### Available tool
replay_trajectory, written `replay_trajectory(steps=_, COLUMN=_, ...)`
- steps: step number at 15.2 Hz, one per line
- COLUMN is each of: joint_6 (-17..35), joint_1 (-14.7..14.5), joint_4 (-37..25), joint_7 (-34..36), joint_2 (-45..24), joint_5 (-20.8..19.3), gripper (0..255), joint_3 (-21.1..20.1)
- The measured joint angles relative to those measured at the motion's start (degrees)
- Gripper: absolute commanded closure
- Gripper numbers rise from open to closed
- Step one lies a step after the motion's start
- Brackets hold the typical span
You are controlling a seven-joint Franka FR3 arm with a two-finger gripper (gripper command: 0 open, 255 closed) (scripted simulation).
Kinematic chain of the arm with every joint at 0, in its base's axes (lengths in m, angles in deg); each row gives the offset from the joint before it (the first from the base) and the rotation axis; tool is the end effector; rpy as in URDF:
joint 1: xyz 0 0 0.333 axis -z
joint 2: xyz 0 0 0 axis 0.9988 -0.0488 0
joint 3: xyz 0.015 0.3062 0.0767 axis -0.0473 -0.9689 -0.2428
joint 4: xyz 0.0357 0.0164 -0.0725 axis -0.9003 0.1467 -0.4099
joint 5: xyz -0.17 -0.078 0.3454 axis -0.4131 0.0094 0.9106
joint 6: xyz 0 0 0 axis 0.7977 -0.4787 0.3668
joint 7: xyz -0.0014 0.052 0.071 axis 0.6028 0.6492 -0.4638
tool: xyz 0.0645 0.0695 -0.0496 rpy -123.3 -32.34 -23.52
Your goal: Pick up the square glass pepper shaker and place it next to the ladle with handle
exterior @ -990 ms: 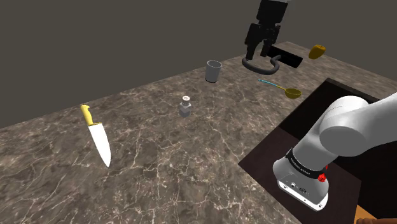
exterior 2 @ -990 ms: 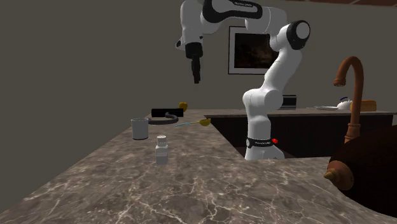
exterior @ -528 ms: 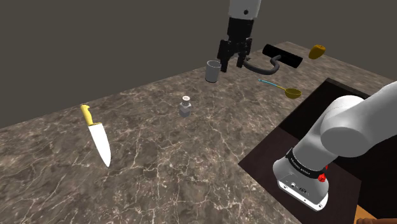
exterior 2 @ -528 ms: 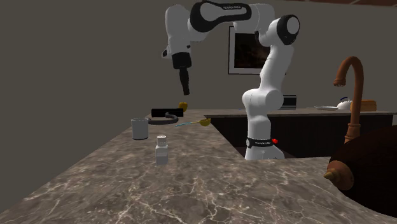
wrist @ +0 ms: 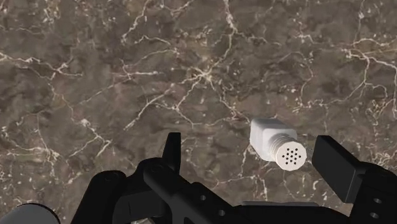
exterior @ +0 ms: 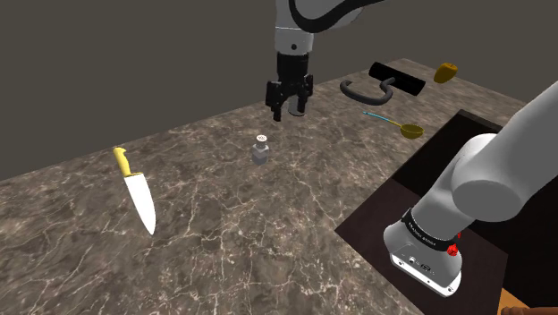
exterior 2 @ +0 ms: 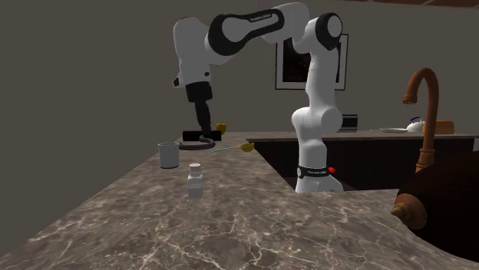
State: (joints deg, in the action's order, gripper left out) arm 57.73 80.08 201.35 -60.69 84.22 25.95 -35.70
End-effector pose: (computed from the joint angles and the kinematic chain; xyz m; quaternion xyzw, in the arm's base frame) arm 0.4624 0.1593 0.4476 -0.9961 0.0094 0.0876 0.0084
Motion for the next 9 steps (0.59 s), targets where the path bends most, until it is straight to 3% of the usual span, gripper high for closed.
replay_trajectory(steps=9, joint_6=4.8, joint_1=-2.76, joint_4=-10.64, joint_7=5.49, joint_2=-18.23, joint_5=-3.67, gripper=0, joint_3=-2.74)
